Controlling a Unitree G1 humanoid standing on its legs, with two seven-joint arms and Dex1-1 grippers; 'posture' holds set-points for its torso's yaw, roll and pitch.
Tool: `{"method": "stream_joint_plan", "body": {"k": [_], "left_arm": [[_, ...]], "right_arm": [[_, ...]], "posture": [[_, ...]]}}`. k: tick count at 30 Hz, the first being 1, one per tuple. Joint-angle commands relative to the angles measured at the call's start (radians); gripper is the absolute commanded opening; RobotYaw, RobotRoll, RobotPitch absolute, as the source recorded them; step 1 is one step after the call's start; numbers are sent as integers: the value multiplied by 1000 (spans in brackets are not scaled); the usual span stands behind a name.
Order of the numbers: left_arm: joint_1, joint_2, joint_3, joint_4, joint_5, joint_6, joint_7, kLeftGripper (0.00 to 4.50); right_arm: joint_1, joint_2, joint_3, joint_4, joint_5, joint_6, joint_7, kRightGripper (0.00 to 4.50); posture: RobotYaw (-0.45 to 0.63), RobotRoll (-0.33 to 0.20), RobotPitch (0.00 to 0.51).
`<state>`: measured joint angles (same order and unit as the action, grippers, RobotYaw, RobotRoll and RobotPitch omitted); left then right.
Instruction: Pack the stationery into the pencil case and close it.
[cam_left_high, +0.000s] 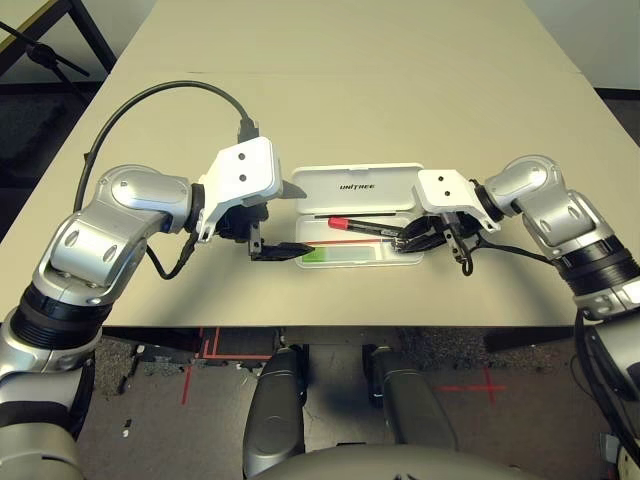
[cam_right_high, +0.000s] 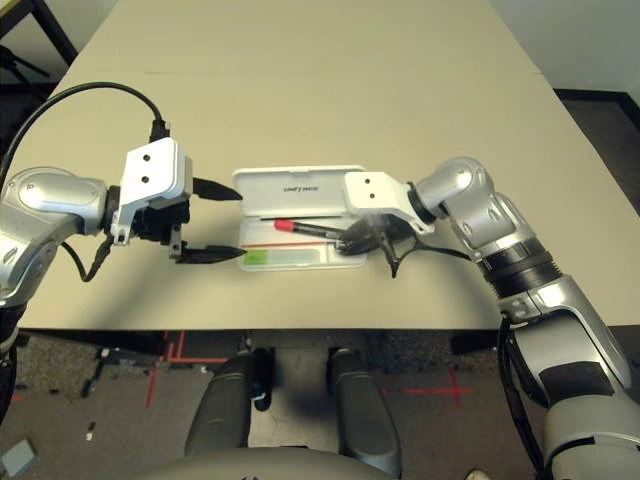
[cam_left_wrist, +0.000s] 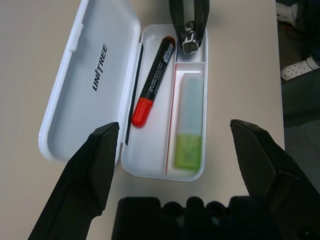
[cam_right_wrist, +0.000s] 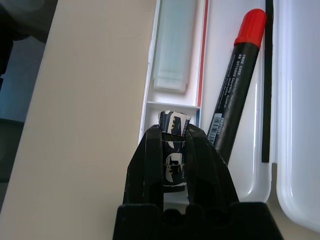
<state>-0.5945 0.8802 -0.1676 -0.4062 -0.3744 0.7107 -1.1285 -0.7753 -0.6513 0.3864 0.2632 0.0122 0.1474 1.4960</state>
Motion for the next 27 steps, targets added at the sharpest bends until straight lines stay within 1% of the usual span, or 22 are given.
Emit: {"method": "stream_joint_plan", "body": {"k": [1,7,9,11,14,16,18,22,27], "left_arm": [[15,8,5,-30,-14,15,7,4500],[7,9,2,-28,-17,20,6,4500],[4,9,0,-28,-18,20,5,4500],[2,9,-1,-27,-17,20,4,4500],[-1,9,-2,-24,-17,19,3,4500],[-5,9,-4,-19,-15,16,0,4500],[-7,8,-7,-13,-12,11,-2,4500],[-6,9,-8,-9,-10,6,-4,4500],[5,13,-3,-15,-13,7,-2,4500]], "right_arm": [[-4,4,12,11,-12,-24,2,363],[-1,6,12,13,-19,-47,6,363],[-1,4,9,6,-19,-48,3,1088],[-2,2,2,-5,-15,-44,-1,1700],[-4,-2,-8,-15,-5,-38,0,2886],[-2,-9,-28,-36,34,-4,22,3655],[-2,-37,-62,-72,96,82,59,4435],[-1,-113,-110,-102,166,190,108,4435],[26,-270,-154,-108,272,273,118,4435]], "posture": [[77,0,210],[73,0,210],[73,0,210],[73,0,210],[73,0,210],[59,0,203],[58,0,202],[58,0,200],[55,0,198]]}}
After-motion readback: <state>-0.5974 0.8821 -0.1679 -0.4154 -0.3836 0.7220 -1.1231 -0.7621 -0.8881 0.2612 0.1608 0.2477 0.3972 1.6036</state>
